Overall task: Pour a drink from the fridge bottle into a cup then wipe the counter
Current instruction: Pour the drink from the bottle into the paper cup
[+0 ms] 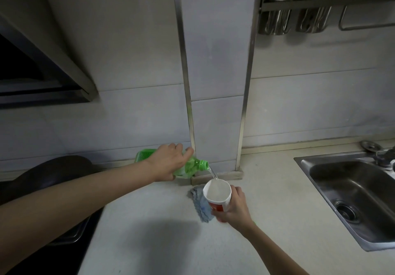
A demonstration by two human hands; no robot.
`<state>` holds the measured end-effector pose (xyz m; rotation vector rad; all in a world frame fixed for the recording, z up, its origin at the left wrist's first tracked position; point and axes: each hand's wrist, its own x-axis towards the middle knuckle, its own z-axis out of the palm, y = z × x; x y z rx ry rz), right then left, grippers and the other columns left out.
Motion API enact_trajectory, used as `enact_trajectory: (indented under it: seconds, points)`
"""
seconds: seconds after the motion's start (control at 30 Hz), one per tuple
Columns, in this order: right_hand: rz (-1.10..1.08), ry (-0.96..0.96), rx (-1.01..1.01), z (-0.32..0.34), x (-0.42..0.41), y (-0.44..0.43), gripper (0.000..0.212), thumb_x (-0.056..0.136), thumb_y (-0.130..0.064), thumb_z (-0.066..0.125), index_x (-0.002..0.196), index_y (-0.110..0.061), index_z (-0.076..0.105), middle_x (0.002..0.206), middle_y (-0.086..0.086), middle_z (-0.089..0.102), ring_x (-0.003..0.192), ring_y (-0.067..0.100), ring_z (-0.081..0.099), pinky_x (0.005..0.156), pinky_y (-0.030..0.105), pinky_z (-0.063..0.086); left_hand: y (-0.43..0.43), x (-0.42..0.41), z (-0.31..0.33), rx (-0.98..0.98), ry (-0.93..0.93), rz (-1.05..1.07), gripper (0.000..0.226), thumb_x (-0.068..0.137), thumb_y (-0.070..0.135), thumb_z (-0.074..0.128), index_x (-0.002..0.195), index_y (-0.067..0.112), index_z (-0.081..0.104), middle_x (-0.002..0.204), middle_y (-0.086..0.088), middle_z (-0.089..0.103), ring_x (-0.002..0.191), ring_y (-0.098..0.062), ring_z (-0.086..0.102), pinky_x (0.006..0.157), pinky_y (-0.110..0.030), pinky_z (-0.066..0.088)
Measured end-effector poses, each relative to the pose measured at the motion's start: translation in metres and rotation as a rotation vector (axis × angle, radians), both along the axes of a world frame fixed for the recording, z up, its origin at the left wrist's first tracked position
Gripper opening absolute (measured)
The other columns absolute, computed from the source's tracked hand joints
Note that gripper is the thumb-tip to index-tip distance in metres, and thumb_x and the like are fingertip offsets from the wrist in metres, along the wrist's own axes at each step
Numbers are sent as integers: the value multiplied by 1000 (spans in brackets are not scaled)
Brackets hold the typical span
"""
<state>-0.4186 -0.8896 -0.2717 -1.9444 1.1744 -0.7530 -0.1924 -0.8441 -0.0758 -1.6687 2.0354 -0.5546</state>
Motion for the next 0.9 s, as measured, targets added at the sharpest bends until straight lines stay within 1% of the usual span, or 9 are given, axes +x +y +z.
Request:
enact_trajectory:
  seconds: [0.2, 0.3, 0.4, 0.5, 0.53, 0.67, 0.8, 0.9]
  points:
    - [4, 6, -3, -1, -2, 2, 93, 51, -42, 88, 129, -24, 41, 113, -9, 41, 110, 13, 42, 94, 32, 47, -2, -1, -7, -20, 41, 13, 79, 79, 36, 72, 138, 11, 26, 114, -13, 53, 97, -31, 59, 62, -35, 37]
    - [-4, -5, 10, 2, -2, 2, 91, 53, -37, 89, 129, -22, 41, 113, -8, 41, 110, 13, 41, 94, 30, 46, -2, -3, -17, -32, 71, 25, 81, 80, 37, 71, 140, 11, 25, 115, -13, 53, 97, -31, 59, 61, -35, 37]
    - [-21, -21, 19, 2, 1, 4, 89, 53, -34, 89, 128, -21, 42, 112, -7, 41, 109, 14, 42, 93, 30, 46, 1, -6, -32, -30, 131, 41, 86, 80, 41, 71, 145, 11, 24, 121, -15, 53, 103, -32, 59, 68, -37, 41]
    - [-47, -49, 81, 1, 4, 6, 89, 52, -34, 88, 126, -24, 41, 111, -8, 40, 109, 14, 42, 94, 32, 46, 4, -5, -46, -53, 283, 98, 89, 76, 48, 71, 144, 13, 26, 125, -14, 55, 108, -33, 60, 78, -38, 47]
    - [-57, -61, 106, -1, 5, 7, 88, 51, -34, 89, 125, -27, 39, 110, -9, 40, 108, 14, 43, 94, 31, 46, 5, -4, -50, -59, 345, 127, 89, 74, 51, 70, 143, 15, 26, 124, -13, 56, 107, -32, 61, 78, -37, 48]
    - [-106, -77, 195, -10, 3, 11, 86, 51, -31, 90, 119, -30, 38, 108, -9, 41, 109, 16, 46, 94, 35, 48, 9, 1, -74, -87, 612, 288, 86, 67, 58, 72, 130, 22, 27, 111, -6, 61, 89, -27, 64, 66, -32, 49]
    - [-200, -131, 299, -20, 3, 16, 86, 50, -24, 91, 118, -30, 39, 110, -6, 43, 111, 19, 48, 96, 43, 50, 15, 7, -103, -187, 912, 490, 85, 62, 56, 80, 119, 24, 27, 113, -4, 58, 89, -25, 65, 70, -37, 57]
    - [-221, -135, 325, -22, 5, 19, 86, 50, -20, 91, 118, -28, 40, 111, -3, 43, 111, 20, 48, 95, 44, 50, 23, 4, -123, -281, 1074, 612, 85, 61, 51, 86, 117, 21, 30, 113, -6, 60, 93, -26, 66, 71, -38, 58]
